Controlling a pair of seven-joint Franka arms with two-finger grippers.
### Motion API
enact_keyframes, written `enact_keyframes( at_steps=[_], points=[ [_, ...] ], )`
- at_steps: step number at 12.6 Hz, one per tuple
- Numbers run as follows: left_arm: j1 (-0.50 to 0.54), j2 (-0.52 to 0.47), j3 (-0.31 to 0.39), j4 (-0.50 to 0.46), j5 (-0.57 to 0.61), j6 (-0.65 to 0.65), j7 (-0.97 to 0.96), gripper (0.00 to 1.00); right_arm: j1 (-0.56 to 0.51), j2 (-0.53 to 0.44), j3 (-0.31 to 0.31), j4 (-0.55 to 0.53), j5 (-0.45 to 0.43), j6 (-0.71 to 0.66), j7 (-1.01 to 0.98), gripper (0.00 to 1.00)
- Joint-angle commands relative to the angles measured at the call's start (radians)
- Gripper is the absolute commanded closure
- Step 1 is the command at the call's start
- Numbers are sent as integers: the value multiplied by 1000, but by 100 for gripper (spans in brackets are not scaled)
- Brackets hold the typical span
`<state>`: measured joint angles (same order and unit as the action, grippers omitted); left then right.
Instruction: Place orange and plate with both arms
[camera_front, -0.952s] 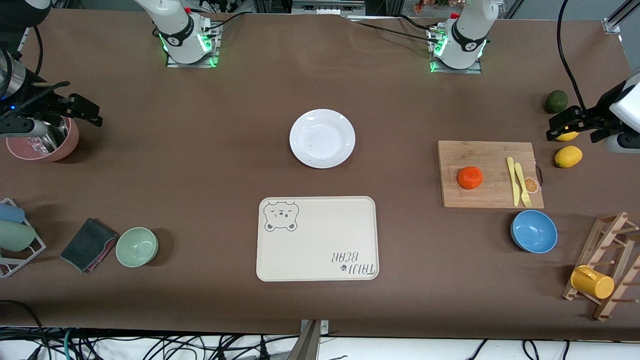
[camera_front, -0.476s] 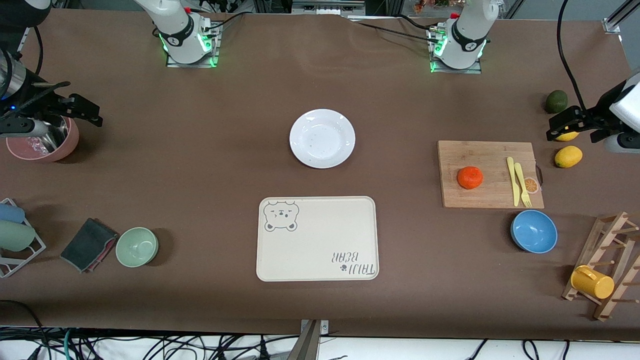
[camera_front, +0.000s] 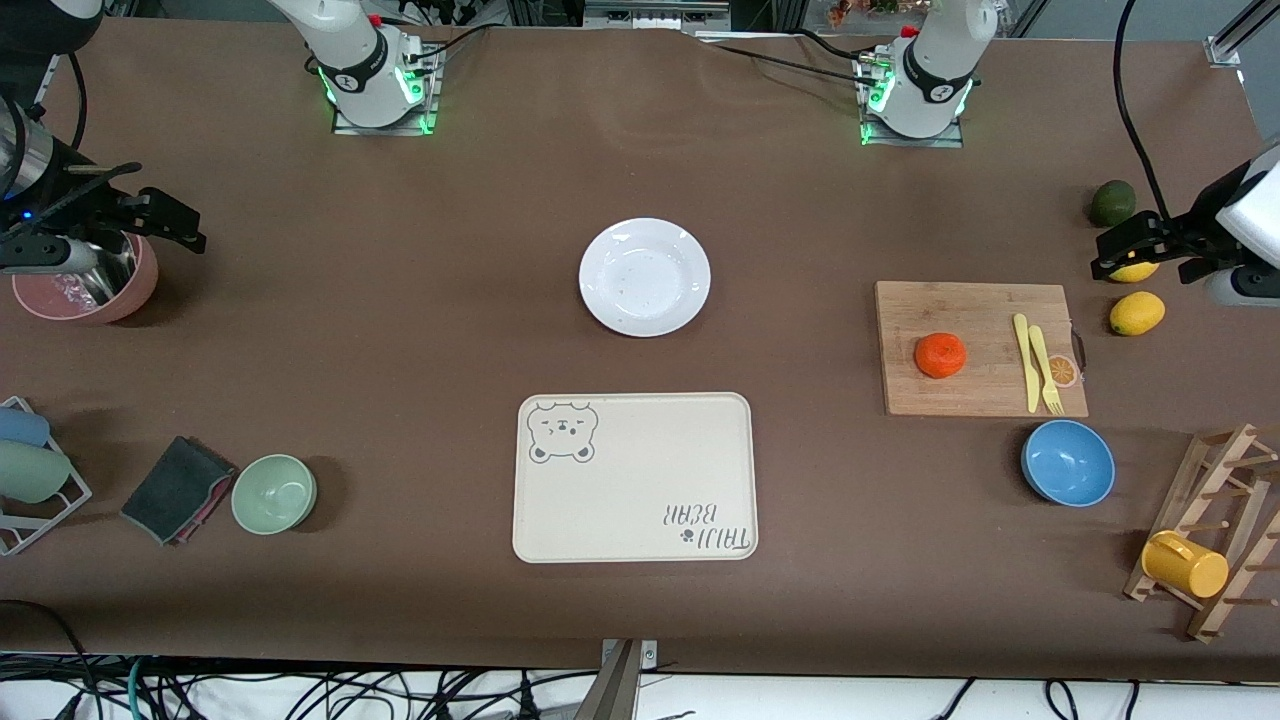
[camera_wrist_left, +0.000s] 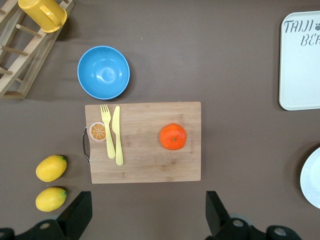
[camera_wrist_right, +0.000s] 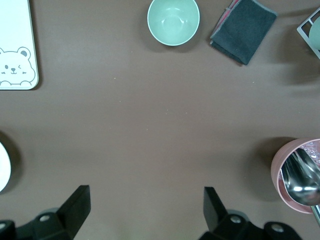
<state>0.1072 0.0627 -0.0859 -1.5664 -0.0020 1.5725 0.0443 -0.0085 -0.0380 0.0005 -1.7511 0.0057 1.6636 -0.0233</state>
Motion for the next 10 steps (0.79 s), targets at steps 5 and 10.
enact_keyframes(
  at_steps=[5, 10],
  points=[
    [0, 9, -1, 16, 0, -31, -7, 0, 7, -5, -7, 4, 10, -10, -17, 0],
    [-9, 101, -3, 19, -9, -34, 37, 0, 7, -6, -7, 4, 10, -11, -18, 0]
  ],
)
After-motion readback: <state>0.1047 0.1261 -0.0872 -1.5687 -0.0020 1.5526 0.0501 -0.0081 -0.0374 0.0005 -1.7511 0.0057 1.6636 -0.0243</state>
